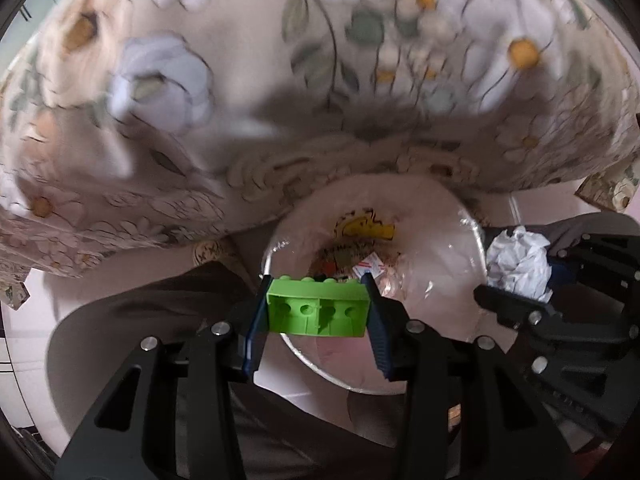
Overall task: Collect trash
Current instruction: 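Carry the green block in the left tool while the right tool carries the crumpled paper to the bowl, then open the left tool over the bowl while the right tool drops the crumpled paper in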
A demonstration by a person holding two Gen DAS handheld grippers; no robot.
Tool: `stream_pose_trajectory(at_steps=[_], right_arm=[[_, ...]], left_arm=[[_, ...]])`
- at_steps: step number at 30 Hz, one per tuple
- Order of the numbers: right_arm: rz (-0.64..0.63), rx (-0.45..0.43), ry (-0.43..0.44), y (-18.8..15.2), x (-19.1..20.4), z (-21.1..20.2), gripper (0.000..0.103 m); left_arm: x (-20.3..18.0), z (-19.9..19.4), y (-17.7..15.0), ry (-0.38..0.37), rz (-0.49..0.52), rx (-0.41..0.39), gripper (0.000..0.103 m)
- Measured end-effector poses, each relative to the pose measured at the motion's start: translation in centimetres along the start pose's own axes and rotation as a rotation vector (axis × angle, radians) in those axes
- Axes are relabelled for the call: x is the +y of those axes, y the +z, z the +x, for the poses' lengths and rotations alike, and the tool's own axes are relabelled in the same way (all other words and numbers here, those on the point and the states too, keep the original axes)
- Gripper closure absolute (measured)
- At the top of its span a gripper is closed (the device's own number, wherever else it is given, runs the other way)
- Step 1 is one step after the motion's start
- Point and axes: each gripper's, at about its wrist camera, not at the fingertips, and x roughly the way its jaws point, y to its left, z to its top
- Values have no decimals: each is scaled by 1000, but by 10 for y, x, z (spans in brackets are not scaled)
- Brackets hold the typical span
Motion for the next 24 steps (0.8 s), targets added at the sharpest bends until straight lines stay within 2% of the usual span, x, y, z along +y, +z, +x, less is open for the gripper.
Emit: stream_pose_trajectory(at_steps=[15, 24], right_arm=[[92, 151, 47, 6, -7, 75, 71], [136, 233, 61, 8, -11, 112, 71]], left_arm=[[-8, 73, 2, -13, -19, 143, 59], [-7, 107, 6, -56, -63, 235, 59]])
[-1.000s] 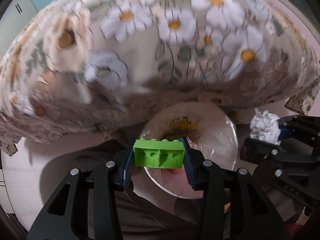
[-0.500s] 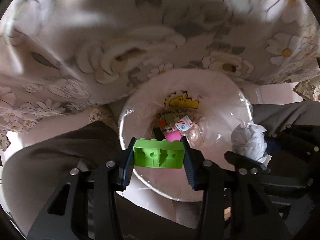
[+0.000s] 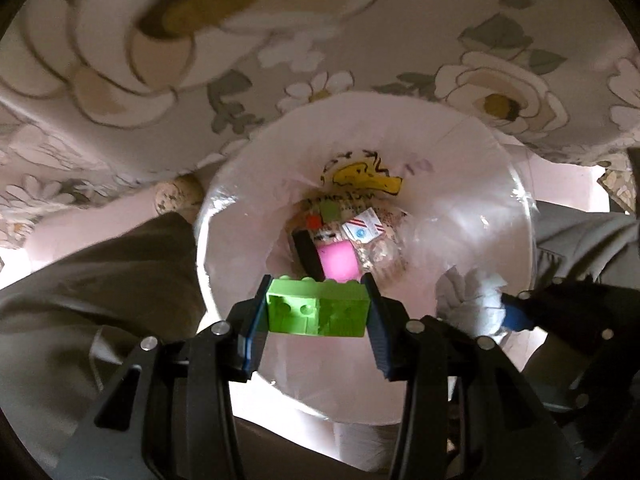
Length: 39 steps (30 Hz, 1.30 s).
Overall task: Collect trash
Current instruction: 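Open the left tool over the bowl while the right tool drops the crumpled paper in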
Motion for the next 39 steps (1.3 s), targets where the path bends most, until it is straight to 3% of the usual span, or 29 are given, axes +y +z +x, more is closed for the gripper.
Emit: stream_pose_trajectory(at_steps=[12, 14, 17, 32, 39], right_arm=[[64, 92, 24, 10, -9, 29, 68], [76, 101, 28, 10, -11, 31, 63], [95, 93, 21, 10, -15, 30, 51], [88, 79, 18, 8, -13, 26, 51], [61, 38, -9, 4, -8, 12, 51]], left_arm=[[-2, 32, 8, -36, -65, 89, 58], [0, 32, 10, -24, -82, 90, 58], [6, 31, 11, -33, -118, 99, 48], [0, 33, 10, -11, -89, 86, 48], [0, 13, 6, 4, -85, 47, 48]])
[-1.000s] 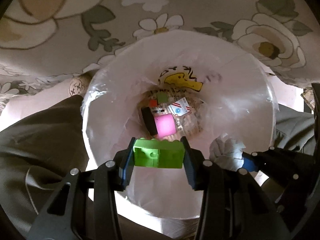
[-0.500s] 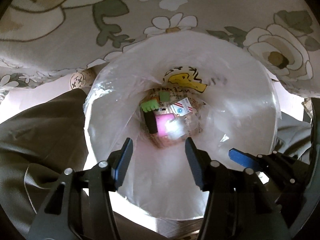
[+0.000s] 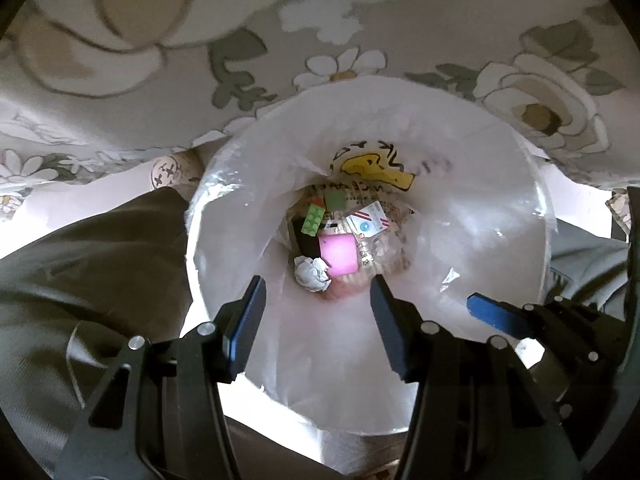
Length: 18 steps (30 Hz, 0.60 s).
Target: Collect trash
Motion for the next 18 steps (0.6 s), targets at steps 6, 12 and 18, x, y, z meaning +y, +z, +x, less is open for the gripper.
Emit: stream_pose_trajectory(at_steps=[6, 12, 18], right_arm=[[-59, -92, -33, -11, 9, -36, 51], [-107, -226, -61, -26, 12, -94, 50], [-144, -378, -88, -49, 18, -161, 35]], left_arm=[[-4, -37, -12, 58, 62, -99, 48], [-5, -90, -26, 106, 107, -235, 48], [-5, -158, -44, 119, 124, -398, 48]])
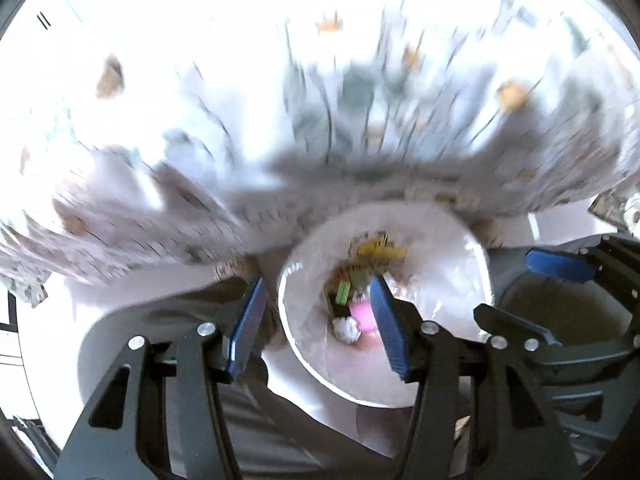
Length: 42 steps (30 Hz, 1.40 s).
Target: Collect trash
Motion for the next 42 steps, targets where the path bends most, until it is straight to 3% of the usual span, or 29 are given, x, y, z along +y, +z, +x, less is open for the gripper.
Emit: stream_pose_trajectory(at_steps=[3, 6, 14, 26, 33, 37, 42], right_arm=[[-14, -77, -18, -2, -3, -33, 31], [-13, -146, -38, -6, -1, -66, 19], [-36, -335, -109, -30, 6, -149, 14], [-60, -595, -251, -87, 29, -214, 6], [-49, -612, -200, -110, 40, -229, 6], [-26, -630, -260, -115, 46, -232, 6], [-36, -617, -238, -117, 52, -231, 6]], left_arm=[[2, -38, 4, 14, -3, -79, 46], [6, -76, 5, 23, -12, -156, 41], [7, -160, -10, 38, -26, -324, 28], [-4, -234, -58, 119, -5, -493, 23], [-10, -266, -84, 131, 7, -579, 19], [-11, -274, -92, 128, 7, -602, 15], [-10, -277, -94, 119, -12, -606, 14]])
